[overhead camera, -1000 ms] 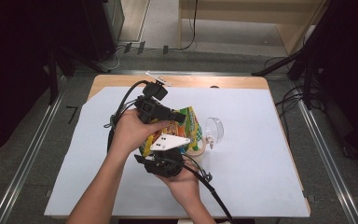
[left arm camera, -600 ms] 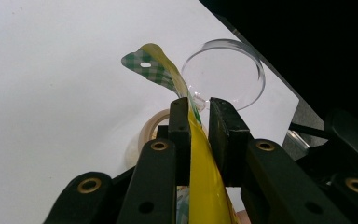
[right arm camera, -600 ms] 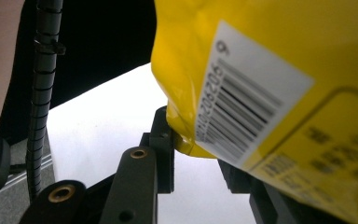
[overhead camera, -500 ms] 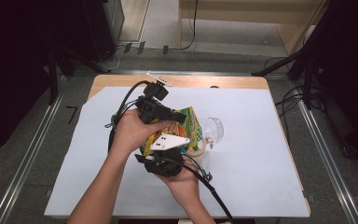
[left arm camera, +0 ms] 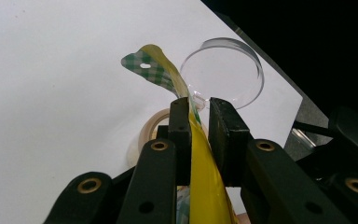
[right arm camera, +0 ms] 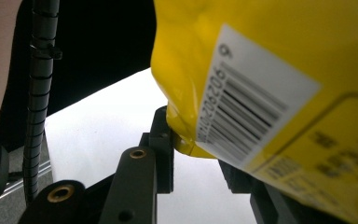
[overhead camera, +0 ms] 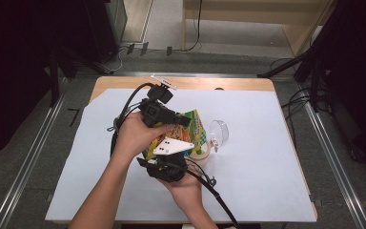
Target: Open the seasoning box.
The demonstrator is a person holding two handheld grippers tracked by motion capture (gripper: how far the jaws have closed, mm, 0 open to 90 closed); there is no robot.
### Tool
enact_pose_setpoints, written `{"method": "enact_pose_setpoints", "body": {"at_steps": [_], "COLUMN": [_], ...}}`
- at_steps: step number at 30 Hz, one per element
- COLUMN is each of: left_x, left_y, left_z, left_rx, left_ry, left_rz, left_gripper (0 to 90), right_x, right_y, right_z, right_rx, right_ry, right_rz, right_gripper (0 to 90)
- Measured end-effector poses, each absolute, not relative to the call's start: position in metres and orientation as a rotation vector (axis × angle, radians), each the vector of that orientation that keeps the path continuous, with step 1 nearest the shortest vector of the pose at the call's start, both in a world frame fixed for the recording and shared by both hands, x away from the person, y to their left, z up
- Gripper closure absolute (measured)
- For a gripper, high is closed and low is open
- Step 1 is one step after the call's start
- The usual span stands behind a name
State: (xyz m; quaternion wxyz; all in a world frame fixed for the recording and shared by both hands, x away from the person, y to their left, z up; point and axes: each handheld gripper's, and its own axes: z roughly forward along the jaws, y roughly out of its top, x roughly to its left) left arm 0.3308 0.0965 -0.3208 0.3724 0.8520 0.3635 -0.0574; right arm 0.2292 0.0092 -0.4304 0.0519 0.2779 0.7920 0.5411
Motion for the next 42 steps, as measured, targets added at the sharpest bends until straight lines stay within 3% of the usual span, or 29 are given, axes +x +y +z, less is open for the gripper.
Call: {"method": "enact_pose_setpoints", "body": {"at_steps": [42], "left_x": [0.3269], "left_y": [0.0901], "left_z": [-0.3205], "left_rx": [2.203], "left_ry": [0.916], "left_rz": [-0.126], "left_gripper": [79.8], "right_x": [0.2285], "right_y": [0.0073], "right_z": [-0.4327], "right_rx": [0.856], "right_ry": [2.403], "right_rz": [1.652], "right_gripper": [71.8]}}
